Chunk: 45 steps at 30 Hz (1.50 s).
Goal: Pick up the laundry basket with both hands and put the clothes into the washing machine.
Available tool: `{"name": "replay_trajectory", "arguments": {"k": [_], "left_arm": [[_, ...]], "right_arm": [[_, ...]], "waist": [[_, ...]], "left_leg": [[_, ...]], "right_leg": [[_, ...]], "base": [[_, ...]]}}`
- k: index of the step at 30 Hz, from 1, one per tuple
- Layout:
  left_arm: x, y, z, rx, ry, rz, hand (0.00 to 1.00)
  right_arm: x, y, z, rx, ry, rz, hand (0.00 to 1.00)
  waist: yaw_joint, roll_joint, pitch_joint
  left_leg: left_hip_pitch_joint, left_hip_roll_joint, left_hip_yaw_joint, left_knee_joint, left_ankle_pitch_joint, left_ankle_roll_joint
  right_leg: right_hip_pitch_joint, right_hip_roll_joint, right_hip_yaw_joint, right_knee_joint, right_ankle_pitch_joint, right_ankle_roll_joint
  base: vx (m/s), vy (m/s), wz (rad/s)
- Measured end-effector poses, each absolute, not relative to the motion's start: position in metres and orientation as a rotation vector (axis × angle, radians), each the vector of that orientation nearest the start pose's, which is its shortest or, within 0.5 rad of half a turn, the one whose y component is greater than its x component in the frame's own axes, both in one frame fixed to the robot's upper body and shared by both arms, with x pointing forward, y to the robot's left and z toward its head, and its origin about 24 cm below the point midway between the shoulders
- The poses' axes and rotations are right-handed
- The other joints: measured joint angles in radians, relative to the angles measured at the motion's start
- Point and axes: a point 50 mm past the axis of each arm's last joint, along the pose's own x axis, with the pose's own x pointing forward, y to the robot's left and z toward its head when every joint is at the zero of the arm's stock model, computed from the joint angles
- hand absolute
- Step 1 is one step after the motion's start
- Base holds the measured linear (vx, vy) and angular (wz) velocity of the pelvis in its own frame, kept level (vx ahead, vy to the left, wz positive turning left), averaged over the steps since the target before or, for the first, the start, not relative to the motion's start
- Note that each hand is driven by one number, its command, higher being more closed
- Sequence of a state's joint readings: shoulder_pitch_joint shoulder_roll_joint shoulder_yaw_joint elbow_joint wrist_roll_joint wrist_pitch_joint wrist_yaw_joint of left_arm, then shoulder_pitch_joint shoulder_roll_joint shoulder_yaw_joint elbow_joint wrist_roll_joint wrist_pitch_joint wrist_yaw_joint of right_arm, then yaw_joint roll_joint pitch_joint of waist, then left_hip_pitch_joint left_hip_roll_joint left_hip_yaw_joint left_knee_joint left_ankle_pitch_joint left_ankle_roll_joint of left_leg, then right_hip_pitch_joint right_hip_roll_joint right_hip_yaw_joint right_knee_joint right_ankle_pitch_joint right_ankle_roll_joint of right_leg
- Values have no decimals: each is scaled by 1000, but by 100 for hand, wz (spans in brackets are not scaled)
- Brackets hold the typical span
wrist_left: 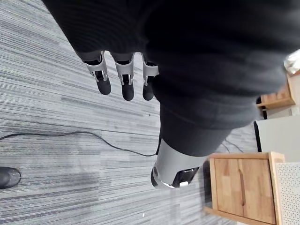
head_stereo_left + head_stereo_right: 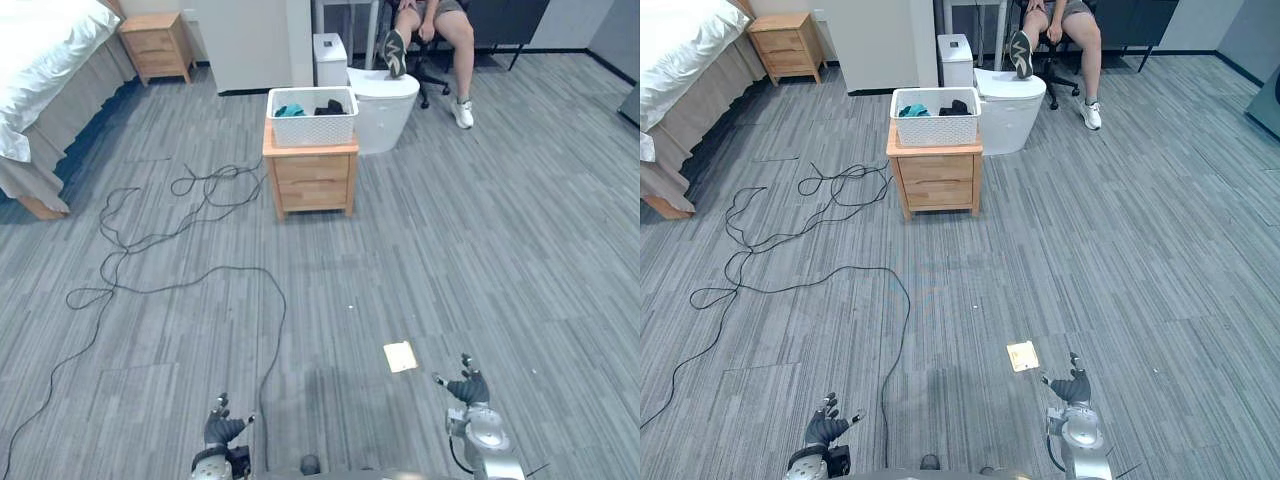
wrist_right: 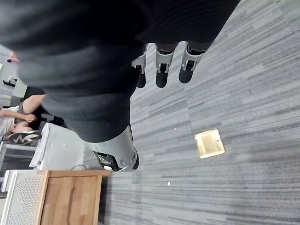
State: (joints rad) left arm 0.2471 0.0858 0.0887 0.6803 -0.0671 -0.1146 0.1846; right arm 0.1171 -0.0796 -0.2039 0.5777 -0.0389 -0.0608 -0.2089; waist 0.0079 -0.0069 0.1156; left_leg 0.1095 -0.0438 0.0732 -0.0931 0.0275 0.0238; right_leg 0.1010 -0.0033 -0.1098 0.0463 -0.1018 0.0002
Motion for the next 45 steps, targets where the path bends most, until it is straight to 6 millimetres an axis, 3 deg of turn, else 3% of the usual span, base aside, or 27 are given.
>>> {"name": "replay_trajectory", "arguments": {"k": [8,21,23,24,25,27,29,30,31,32,33,35,36,37,38,39,40,41,42,43,44,45], "left_arm": [[105,214,-127,67,805,380,0],[127,213,-110,61,685,364,0],[130,213,-107,60,669,364,0],[132,213,-105,59,659,364,0],[133,213,-103,58,644,366,0],[136,213,-100,55,629,367,0],[138,214,-98,58,615,379,0],[139,215,-97,67,614,377,0],[141,215,-96,72,608,372,0],[141,214,-97,84,612,359,0],[141,215,-97,98,615,355,0],[145,216,-96,99,604,357,0],[153,213,-93,90,582,348,0],[157,212,-91,87,572,344,0],[161,212,-89,89,560,342,0],[160,213,-90,93,562,345,0],[158,214,-91,95,569,347,0],[155,210,-96,83,596,342,0],[152,208,-98,78,610,343,0],[152,207,-99,78,614,340,0],[150,204,-101,60,627,343,0],[148,202,-103,48,638,341,0]], "right_arm": [[163,-234,-96,-94,627,-476,0],[171,-232,-96,-27,622,-508,0],[172,-232,-95,-8,617,-526,0],[174,-233,-94,-11,611,-526,0],[176,-234,-93,-13,608,-527,0],[176,-234,-93,-15,612,-532,0],[175,-233,-94,-17,624,-537,0],[170,-233,-97,-19,640,-539,0],[167,-234,-98,-22,651,-542,0],[162,-235,-100,-25,665,-545,0],[163,-234,-100,-29,665,-538,0],[168,-233,-97,-59,653,-504,0],[171,-236,-94,-78,640,-495,0],[172,-237,-93,-83,634,-493,0],[172,-236,-93,-89,633,-486,0],[171,-235,-93,-96,631,-475,0],[169,-234,-93,-100,630,-469,0],[169,-234,-93,-111,631,-459,0],[175,-228,-90,-111,614,-422,0],[178,-224,-89,-113,607,-399,0],[184,-219,-88,-123,595,-365,0],[187,-213,-87,-121,587,-344,0]], "waist": [[-22,2,1],[-17,-1,31],[-10,-2,41],[8,0,45],[12,8,50],[8,18,66],[6,21,79],[5,15,94],[3,14,100],[3,16,103],[-3,15,106],[-37,19,121],[-49,32,142],[-49,30,145],[-49,25,147],[-48,-2,140],[-49,-9,139],[-49,16,145],[-48,33,144],[-47,35,145],[-40,50,157],[-32,60,162]], "left_leg": [[-10,0,-7,-8,1,1],[-55,-2,1,-1,-17,3],[-82,0,16,41,-51,13],[-107,3,35,90,-84,16],[-133,10,48,155,-129,20],[-130,16,57,189,-171,27],[-98,14,56,211,-219,40],[-63,5,52,219,-239,64],[-47,4,51,225,-254,69],[-23,7,42,239,-281,70],[6,7,29,234,-295,70],[45,29,-2,226,-309,72],[82,55,-31,208,-312,68],[95,62,-42,203,-312,58],[114,66,-48,202,-319,30],[153,65,-50,204,-345,-16],[168,64,-54,215,-360,-40],[178,87,-57,287,-377,-69],[113,117,-33,449,-341,-131],[58,132,-16,568,-296,-186],[-61,183,-6,851,-147,-223],[-136,229,12,1057,-156,-209]], "right_leg": [[-1,1,-8,-22,0,0],[-37,0,-17,-22,1,0],[-59,-2,-4,-3,0,1],[-80,-5,9,24,-6,11],[-118,-9,25,104,-36,54],[-162,-15,23,238,-68,93],[-257,-40,-5,487,-90,98],[-325,-70,-36,655,-108,86],[-347,-74,-48,695,-134,77],[-387,-80,-72,710,-173,55],[-436,-83,-86,684,-191,57],[-499,-66,-94,594,-188,54],[-534,-47,-111,494,-144,44],[-551,-37,-115,433,-107,44],[-572,-31,-113,300,-21,40],[-580,-31,-113,228,56,7],[-582,-34,-105,239,111,-33],[-584,-29,-118,330,150,-73],[-572,-15,-131,367,86,-88],[-555,-10,-134,367,61,-92],[-473,22,-134,323,38,-107],[-392,58,-132,269,29,-120]], "base": [[4,-14,2],[56,-5,1],[61,23,-22],[75,32,-43],[78,33,-43],[67,57,-25],[107,82,-12],[193,61,-3],[281,69,-2],[312,64,8],[352,58,19],[540,-15,65],[582,-57,78],[553,-67,67],[627,-93,56],[661,-112,54],[689,-144,43],[701,-177,24],[701,-189,17],[709,-222,5],[725,-214,-4],[735,-207,-25]]}}
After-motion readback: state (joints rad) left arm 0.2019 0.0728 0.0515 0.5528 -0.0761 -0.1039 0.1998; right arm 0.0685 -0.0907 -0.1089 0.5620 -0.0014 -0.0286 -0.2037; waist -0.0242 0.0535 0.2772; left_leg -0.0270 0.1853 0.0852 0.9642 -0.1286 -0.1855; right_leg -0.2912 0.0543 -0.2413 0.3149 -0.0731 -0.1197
